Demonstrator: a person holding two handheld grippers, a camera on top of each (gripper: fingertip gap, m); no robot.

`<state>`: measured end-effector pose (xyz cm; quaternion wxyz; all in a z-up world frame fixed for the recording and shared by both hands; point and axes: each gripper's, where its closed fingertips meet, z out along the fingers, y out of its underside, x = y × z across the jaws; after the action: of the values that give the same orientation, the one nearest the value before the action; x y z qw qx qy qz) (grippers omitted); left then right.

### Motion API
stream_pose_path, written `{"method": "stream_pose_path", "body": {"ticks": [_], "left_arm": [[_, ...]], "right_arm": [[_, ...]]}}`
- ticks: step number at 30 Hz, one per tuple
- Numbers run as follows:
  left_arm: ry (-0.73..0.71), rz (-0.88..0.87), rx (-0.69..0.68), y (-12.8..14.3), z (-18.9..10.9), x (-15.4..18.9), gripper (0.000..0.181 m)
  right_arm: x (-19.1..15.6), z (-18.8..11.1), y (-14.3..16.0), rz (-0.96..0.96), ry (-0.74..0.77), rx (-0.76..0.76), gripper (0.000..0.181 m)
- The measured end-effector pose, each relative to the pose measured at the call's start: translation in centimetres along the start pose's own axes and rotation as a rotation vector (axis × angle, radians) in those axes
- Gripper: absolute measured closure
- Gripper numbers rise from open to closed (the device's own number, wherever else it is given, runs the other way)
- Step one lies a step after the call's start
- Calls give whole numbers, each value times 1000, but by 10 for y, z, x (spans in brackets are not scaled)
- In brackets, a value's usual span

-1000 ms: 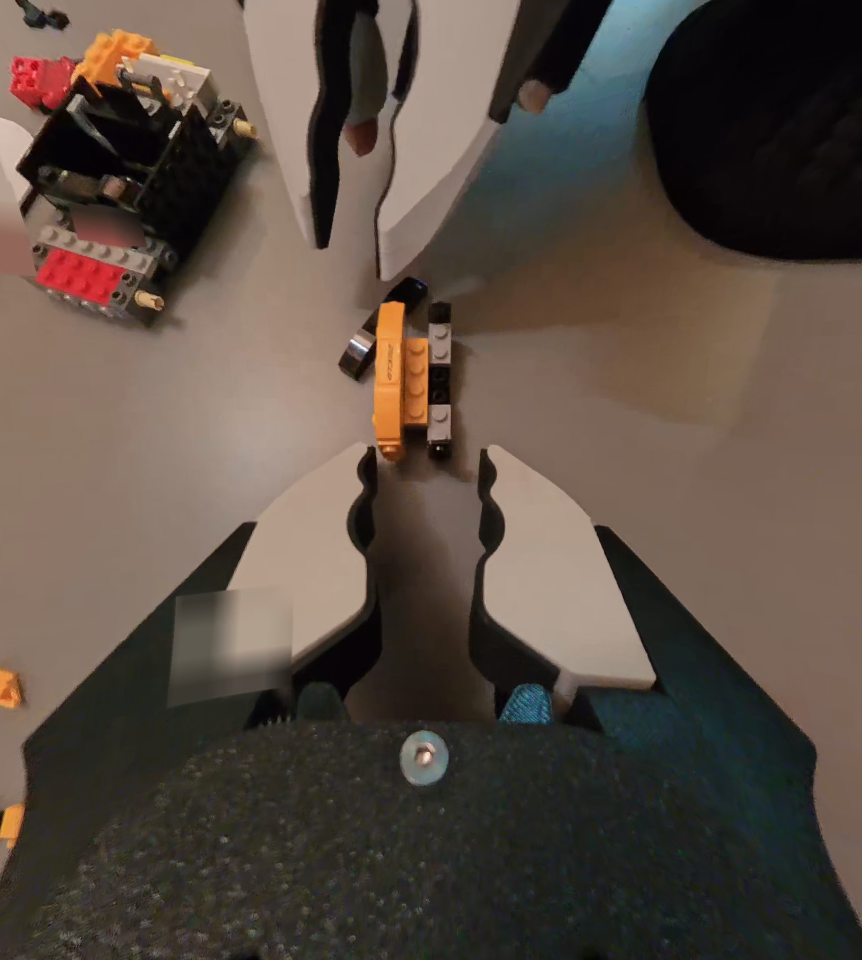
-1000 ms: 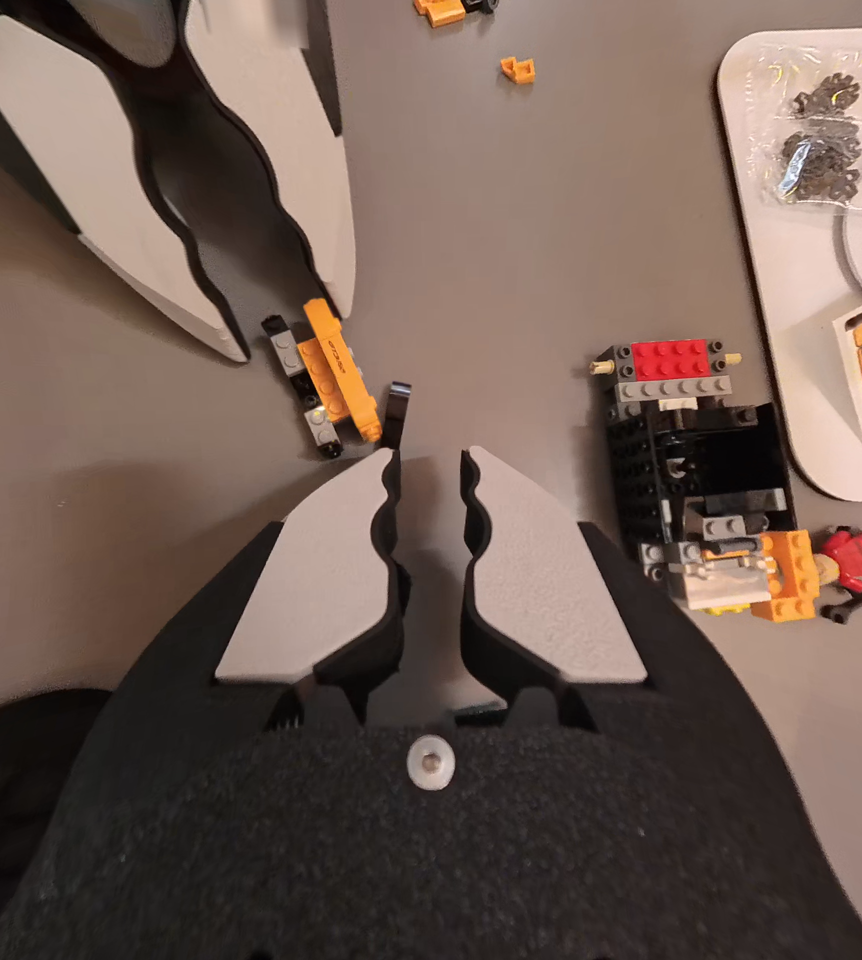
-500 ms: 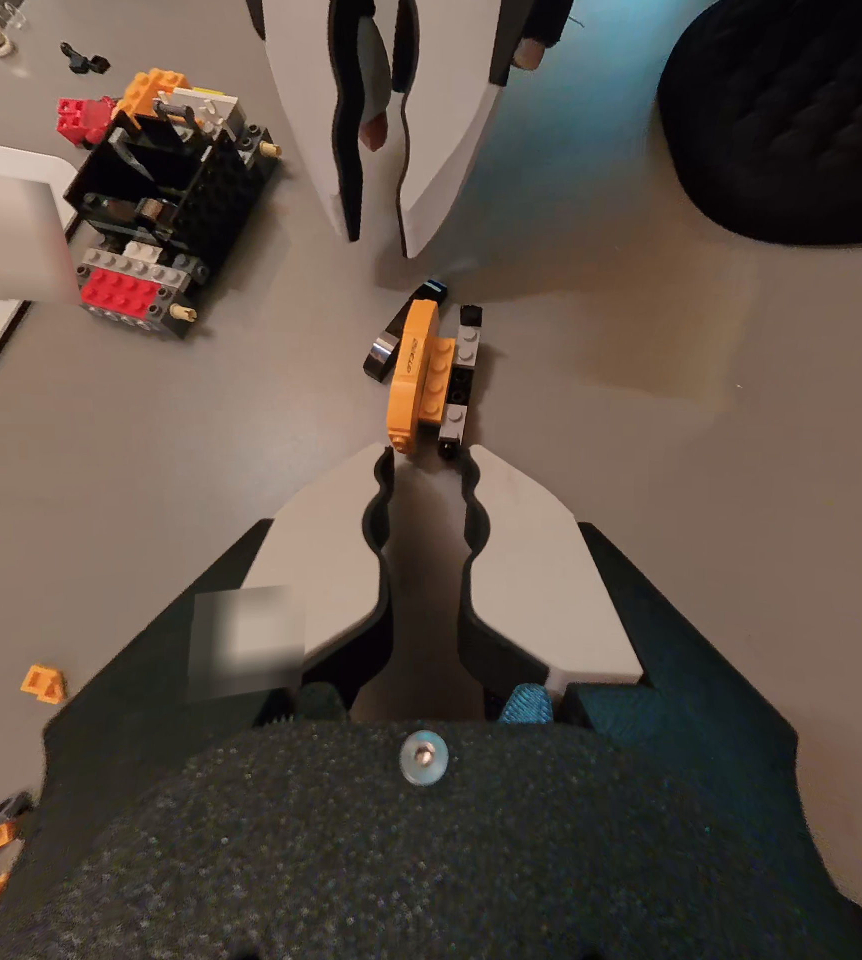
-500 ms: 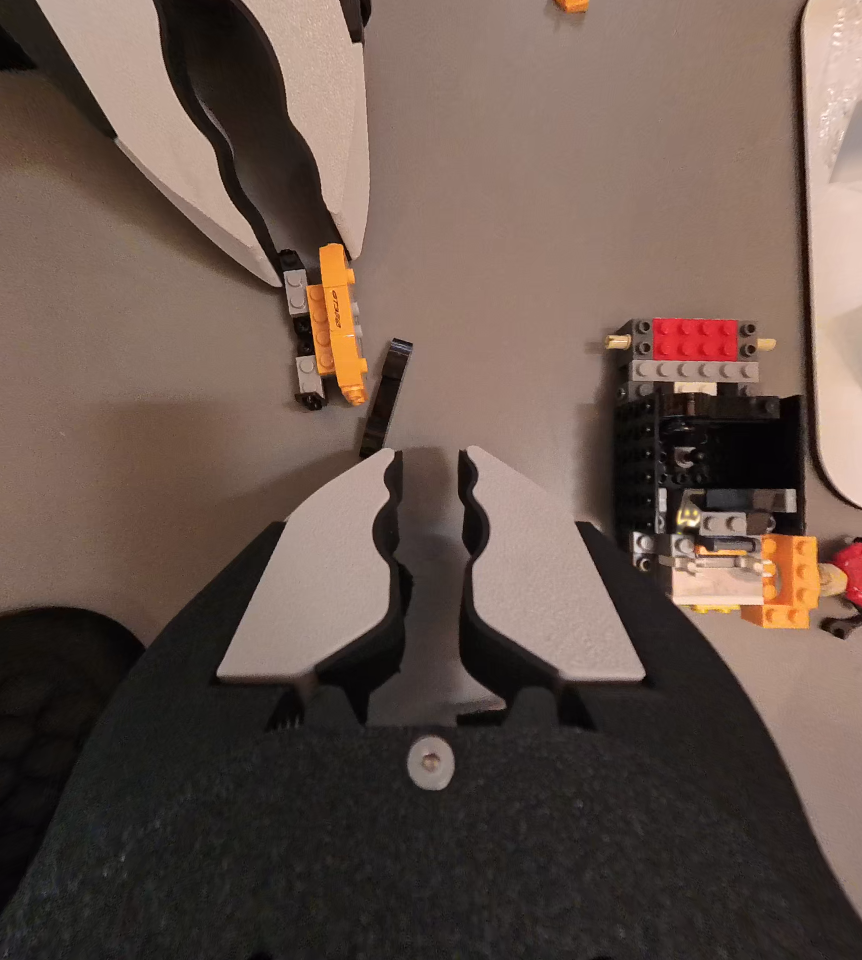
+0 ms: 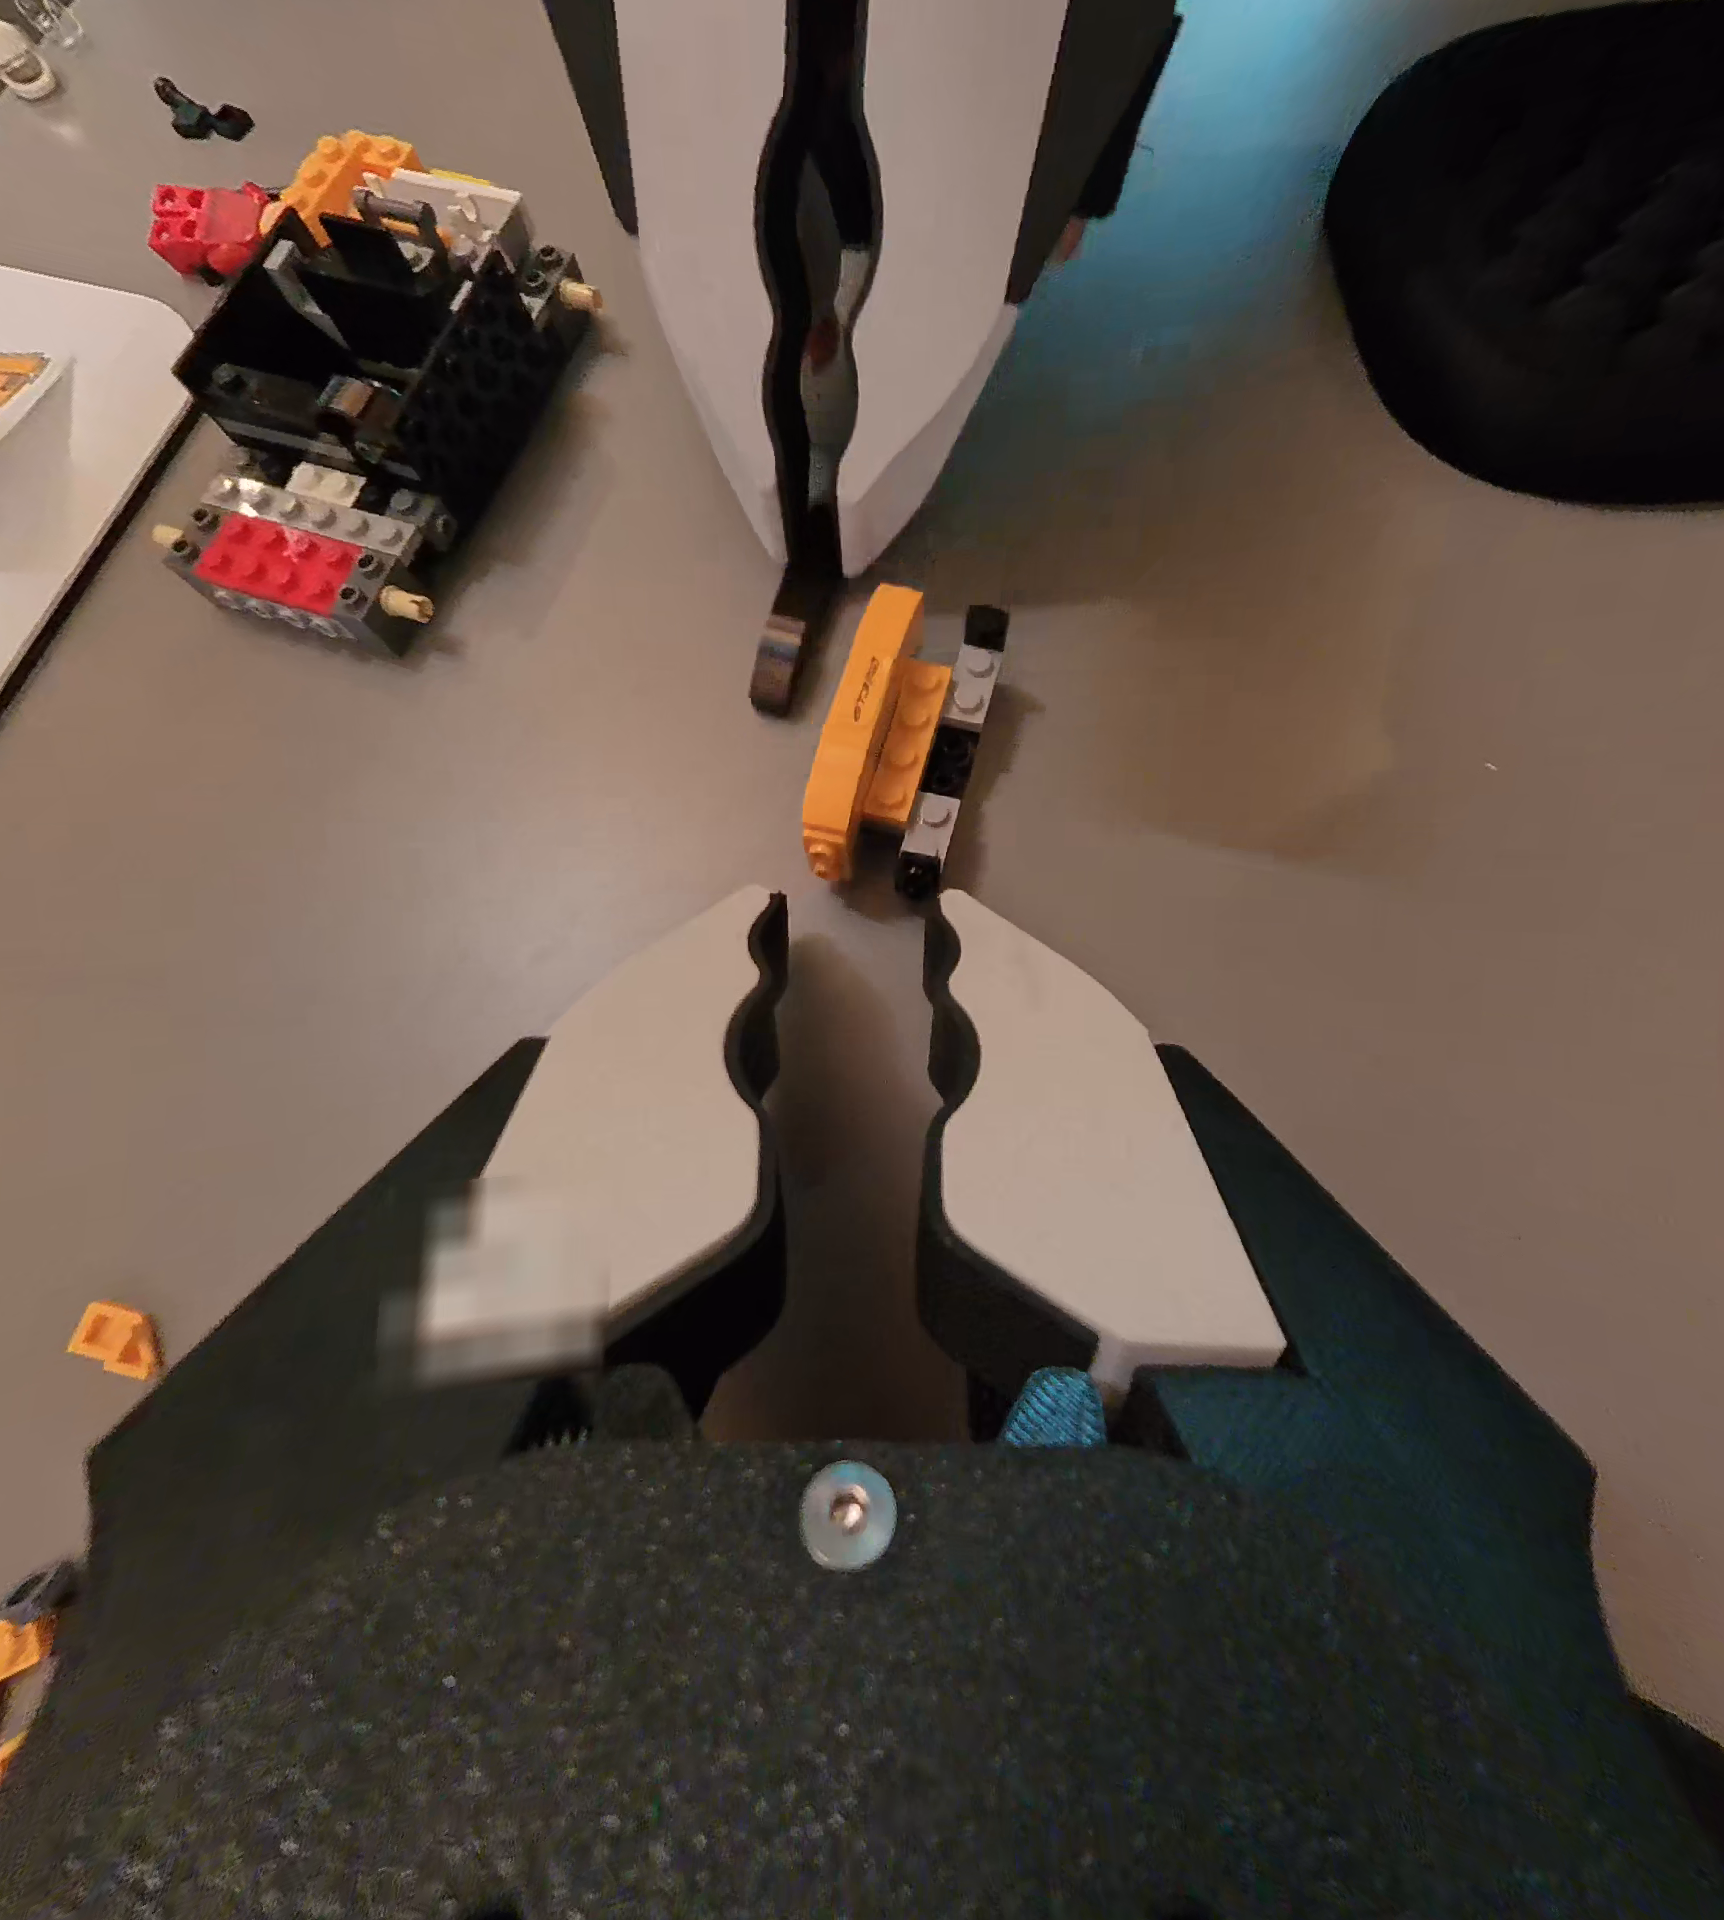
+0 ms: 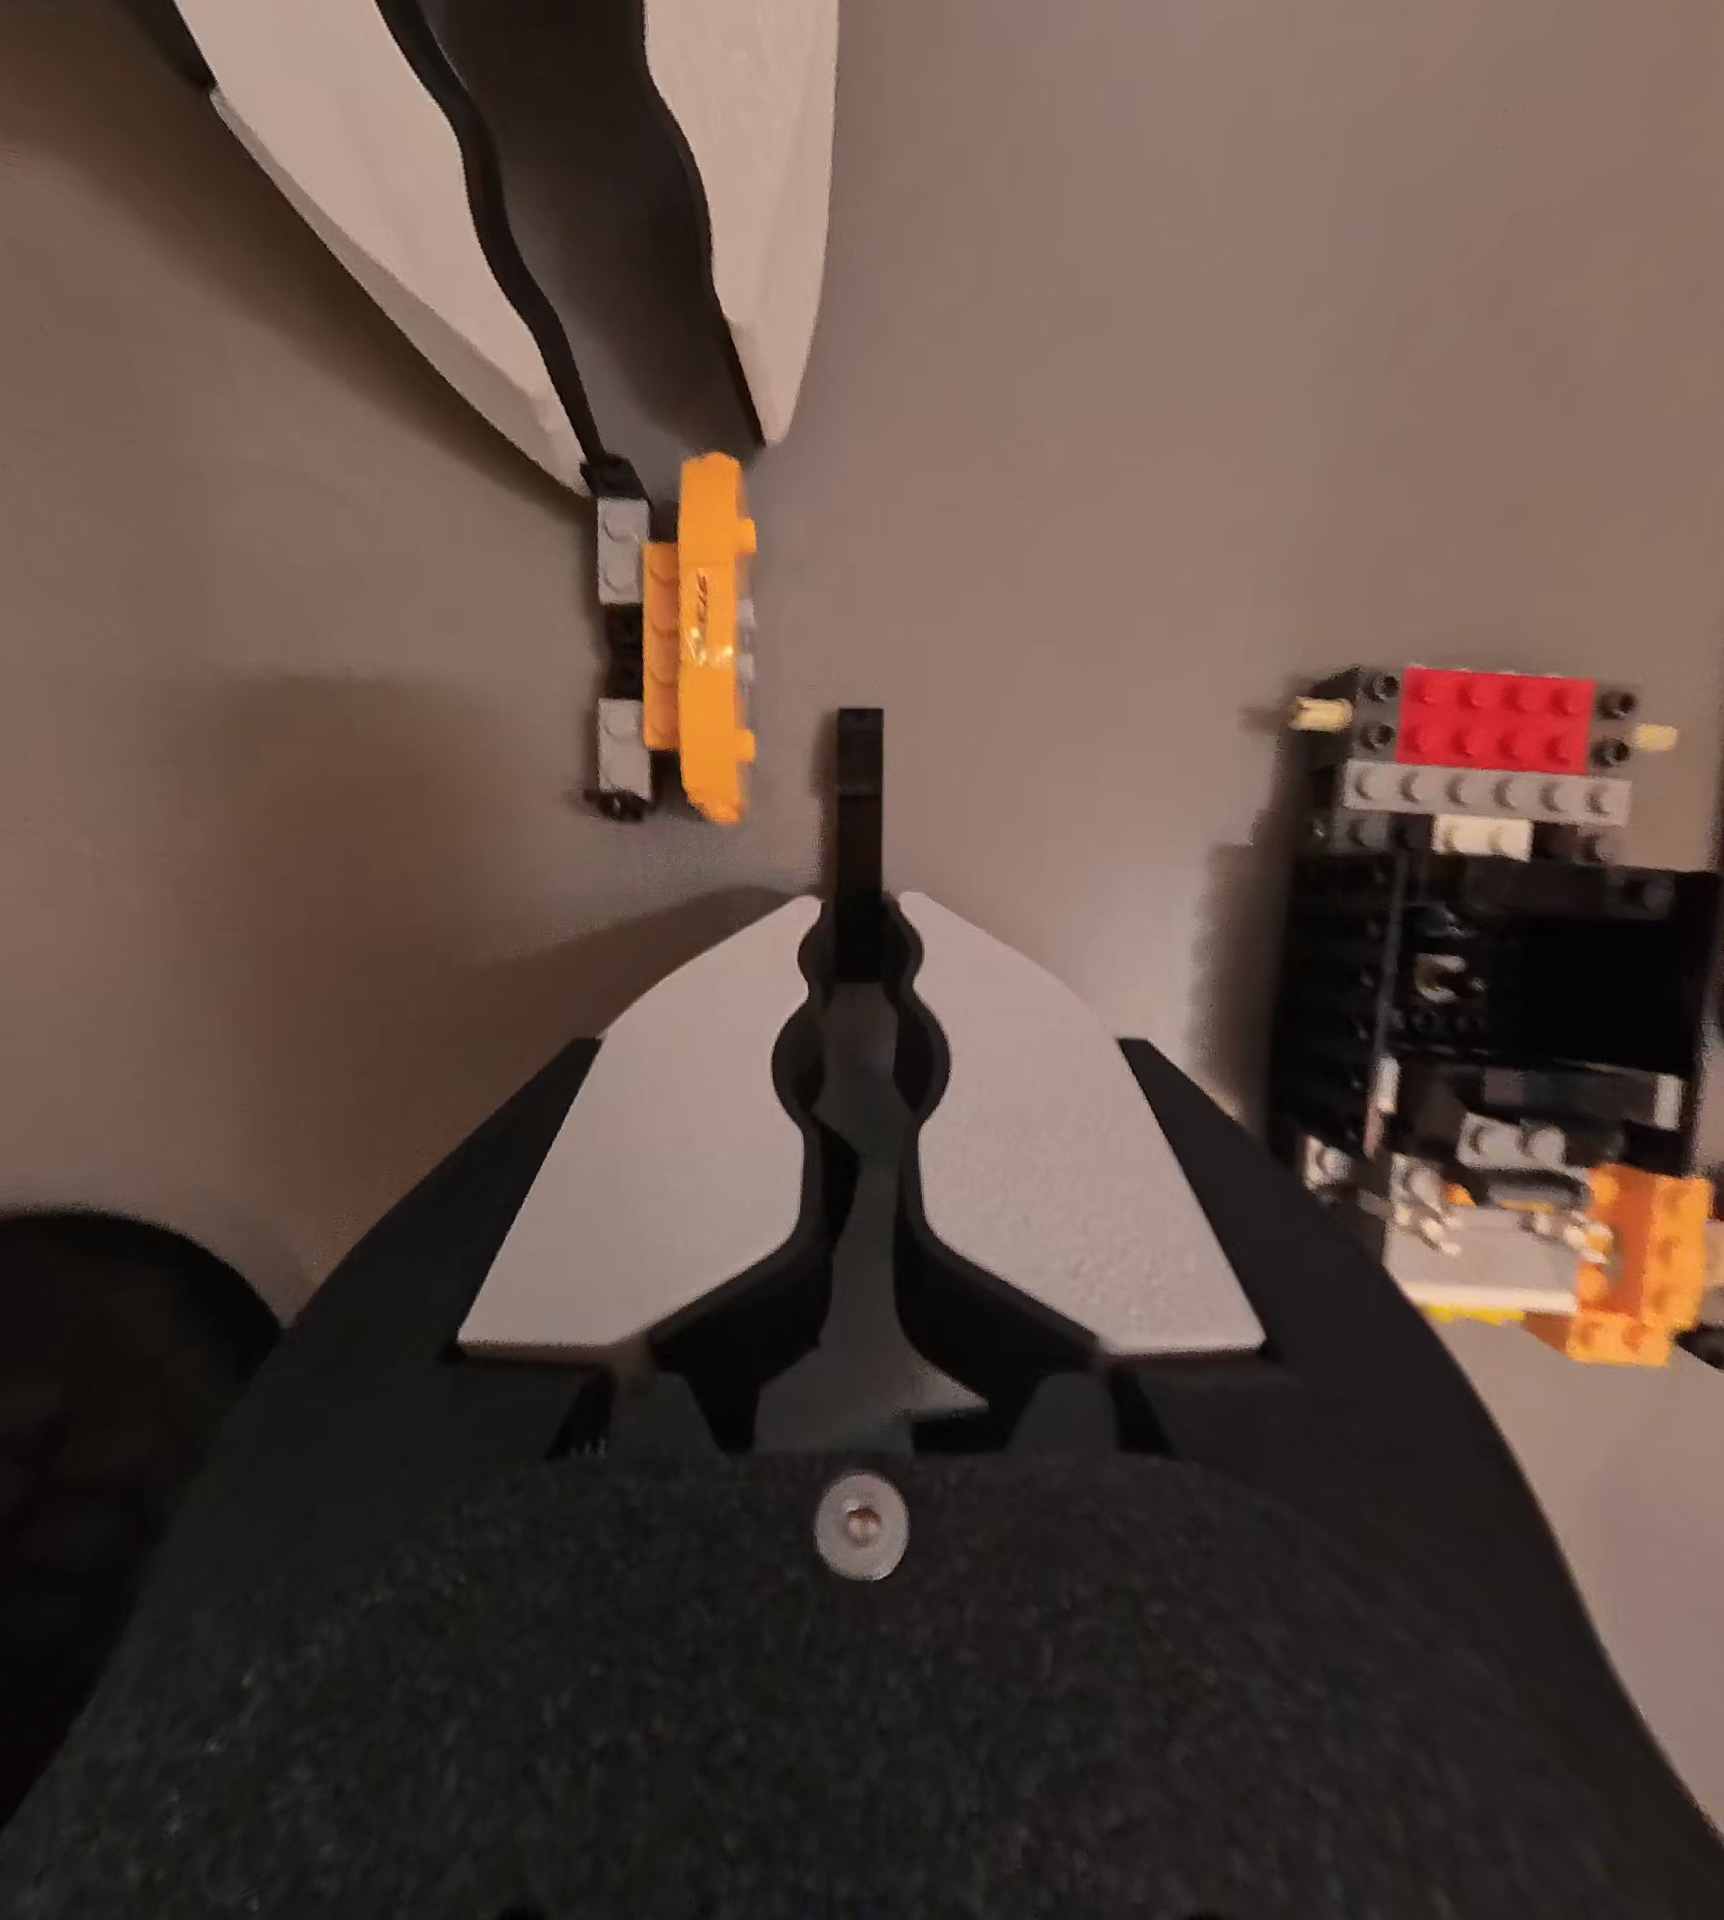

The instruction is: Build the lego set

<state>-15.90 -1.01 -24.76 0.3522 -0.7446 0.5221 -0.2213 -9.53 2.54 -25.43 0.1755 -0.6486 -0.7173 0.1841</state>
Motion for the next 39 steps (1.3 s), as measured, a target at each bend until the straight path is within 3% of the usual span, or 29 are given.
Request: {"method": "stream_pose_path", "body": {"ticks": [7, 14, 26, 39], "left_arm": [[27, -11, 35, -4, -1, 1, 154], [42, -2, 82, -11, -3, 4, 142], [69, -9, 151, -29, 4, 2, 136], [69, 29, 119, -27, 10, 5, 162]], "right_arm": [[-18, -45, -32, -91, -51, 109, 173], [-36, -15, -32, -119, -52, 10, 173], [-31, -10, -34, -84, -30, -16, 173], [-30, -7, -39, -76, -32, -16, 173]]}}
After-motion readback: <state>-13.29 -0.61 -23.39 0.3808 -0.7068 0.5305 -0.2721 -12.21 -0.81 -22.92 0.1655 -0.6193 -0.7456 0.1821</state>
